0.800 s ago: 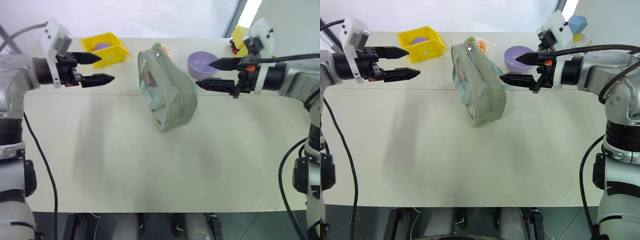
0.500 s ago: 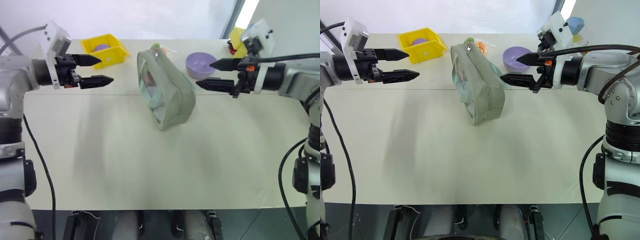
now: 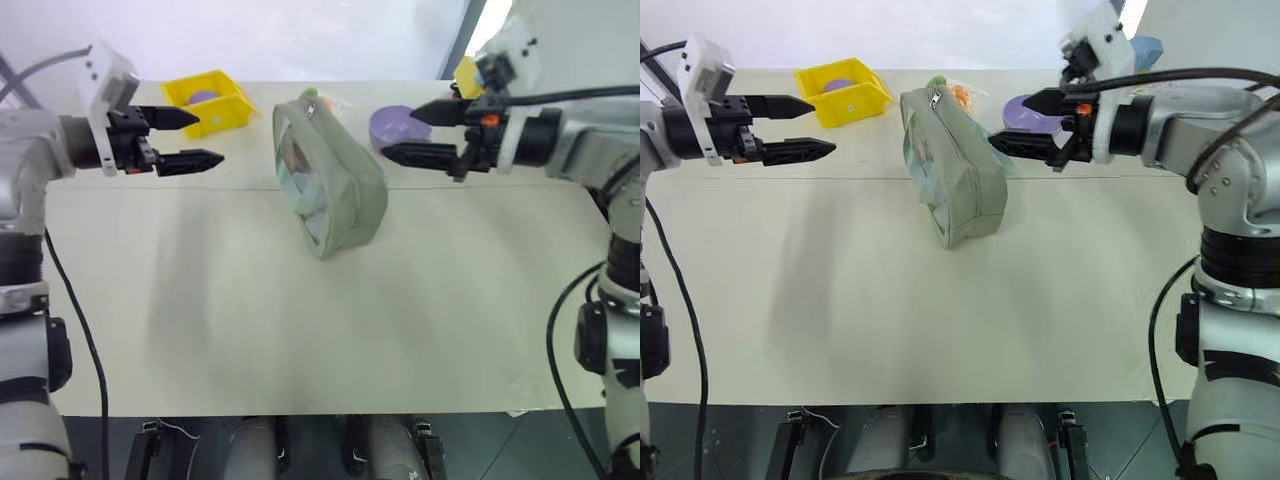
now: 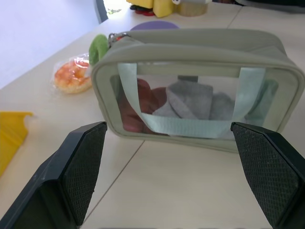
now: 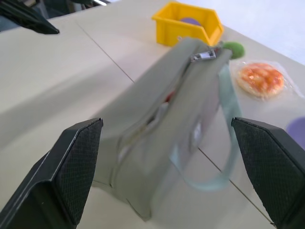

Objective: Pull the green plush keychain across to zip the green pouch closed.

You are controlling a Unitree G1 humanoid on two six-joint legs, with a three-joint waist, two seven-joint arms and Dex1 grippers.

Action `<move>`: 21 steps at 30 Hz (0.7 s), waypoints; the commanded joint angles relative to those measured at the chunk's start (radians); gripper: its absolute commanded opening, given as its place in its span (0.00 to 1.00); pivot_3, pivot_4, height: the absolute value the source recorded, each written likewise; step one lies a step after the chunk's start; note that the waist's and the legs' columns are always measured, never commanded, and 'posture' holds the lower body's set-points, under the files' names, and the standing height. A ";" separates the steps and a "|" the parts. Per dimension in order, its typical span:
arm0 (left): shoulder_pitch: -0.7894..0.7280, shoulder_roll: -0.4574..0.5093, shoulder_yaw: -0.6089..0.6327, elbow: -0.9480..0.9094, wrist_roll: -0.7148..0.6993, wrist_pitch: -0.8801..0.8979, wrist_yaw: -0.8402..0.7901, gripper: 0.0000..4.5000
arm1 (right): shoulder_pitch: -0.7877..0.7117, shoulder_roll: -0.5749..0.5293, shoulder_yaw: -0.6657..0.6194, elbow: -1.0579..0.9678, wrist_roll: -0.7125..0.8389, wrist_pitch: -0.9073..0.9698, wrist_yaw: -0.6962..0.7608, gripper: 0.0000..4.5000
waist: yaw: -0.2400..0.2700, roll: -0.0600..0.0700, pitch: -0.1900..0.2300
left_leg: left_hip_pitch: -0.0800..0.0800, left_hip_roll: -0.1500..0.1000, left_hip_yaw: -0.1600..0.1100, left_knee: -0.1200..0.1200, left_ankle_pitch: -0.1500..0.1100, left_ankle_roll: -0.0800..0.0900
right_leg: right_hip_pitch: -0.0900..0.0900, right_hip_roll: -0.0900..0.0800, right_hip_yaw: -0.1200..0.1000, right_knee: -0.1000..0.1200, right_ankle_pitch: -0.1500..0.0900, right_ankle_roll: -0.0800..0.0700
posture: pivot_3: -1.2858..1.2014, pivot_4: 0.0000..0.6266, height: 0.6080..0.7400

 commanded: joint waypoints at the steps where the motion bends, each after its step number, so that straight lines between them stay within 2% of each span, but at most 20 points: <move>1: -0.027 0.009 0.022 -0.031 -0.016 0.010 0.002 0.99 | -0.089 0.092 0.036 0.025 -0.028 -0.026 -0.068 1.00 | -0.003 0.000 0.000 | 0.000 0.000 0.000 0.000 0.001 0.000 | -0.001 0.000 0.001 0.001 0.000 -0.001 | 0.52 0.24 0.99; 7: 0.018 0.003 0.041 -0.104 -0.040 0.036 0.027 0.99 | -0.081 0.282 0.189 0.112 -0.169 -0.125 -0.189 1.00 | 0.000 0.000 0.000 | -0.001 0.000 0.000 0.000 0.002 0.000 | -0.002 0.000 0.001 0.003 0.001 -0.001 | 0.52 0.24 0.99; 14: 0.077 -0.004 0.064 -0.198 -0.081 0.082 0.069 0.99 | -0.039 0.317 0.333 0.222 -0.296 -0.285 -0.128 1.00 | 0.002 -0.001 0.000 | -0.002 0.000 0.000 0.001 0.002 0.000 | -0.003 -0.001 0.001 0.002 0.001 -0.001 | 0.52 0.24 0.99; 17: 0.090 0.003 0.078 -0.217 -0.096 0.096 0.085 1.00 | -0.061 0.314 0.335 0.257 -0.309 -0.322 -0.076 0.81 | -0.002 -0.001 0.000 | -0.002 0.000 -0.001 0.001 0.002 0.000 | -0.003 0.000 0.001 0.004 0.001 -0.001 | 0.52 0.24 0.99; 21: 0.104 0.006 0.091 -0.230 -0.104 0.104 0.103 1.00 | -0.088 0.298 0.331 0.299 -0.342 -0.389 -0.021 0.34 | -0.002 -0.001 0.000 | -0.001 0.000 -0.001 0.004 0.002 0.000 | -0.003 -0.001 0.001 0.008 0.001 -0.001 | 0.52 0.24 0.99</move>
